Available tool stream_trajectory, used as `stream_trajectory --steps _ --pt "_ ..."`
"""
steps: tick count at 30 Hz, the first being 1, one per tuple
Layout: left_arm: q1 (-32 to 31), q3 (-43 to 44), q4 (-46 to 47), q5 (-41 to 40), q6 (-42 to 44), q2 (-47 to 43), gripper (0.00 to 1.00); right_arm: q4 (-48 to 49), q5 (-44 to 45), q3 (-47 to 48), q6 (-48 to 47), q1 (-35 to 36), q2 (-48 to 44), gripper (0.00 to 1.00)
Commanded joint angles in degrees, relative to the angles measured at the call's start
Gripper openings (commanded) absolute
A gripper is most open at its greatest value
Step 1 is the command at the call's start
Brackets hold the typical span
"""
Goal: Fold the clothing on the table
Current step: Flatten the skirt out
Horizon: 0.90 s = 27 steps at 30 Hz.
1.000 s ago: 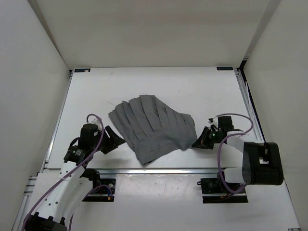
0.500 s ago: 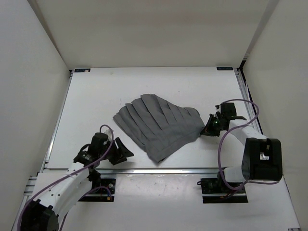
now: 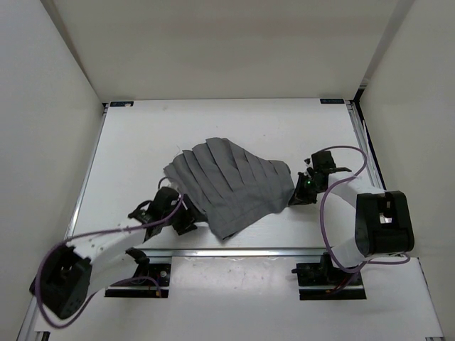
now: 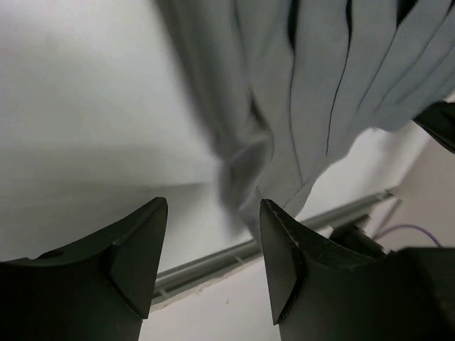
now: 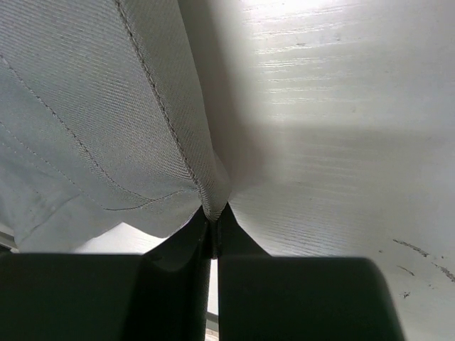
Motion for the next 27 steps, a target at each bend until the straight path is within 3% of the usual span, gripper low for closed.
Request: stream_trajectory --steps 1,4,9,18,23,27 --pt "-1.9 13.5 -3.2 -7.1 7.9 11.2 0.65 -1.7 1.1 2.5 -1.3 0.5 0.5 0.0" --pt "-2.4 18.2 -2.1 -8.4 9.3 15.7 0.65 -1.1 1.1 2.5 -1.2 -0.8 -0.4 0.0" --pt "-2.2 15.4 1.1 -7.0 5.9 16.9 0.64 -1.0 1.2 1.4 -1.1 -1.5 -2.0 0.0" --pt "-6.9 15.5 -7.0 -5.8 1.3 16.9 0.64 -1.5 1.9 1.1 -1.8 -2.9 -2.6 0.01" --pt "-8.9 11.7 -3.2 -4.7 -3.4 15.2 0.64 -1.1 2.1 0.3 -2.2 -2.3 -2.6 0.0" --pt "-10.4 11.1 0.2 -3.2 -4.3 20.4 0.64 -1.4 2.2 -0.1 -2.3 -2.8 -2.0 0.0"
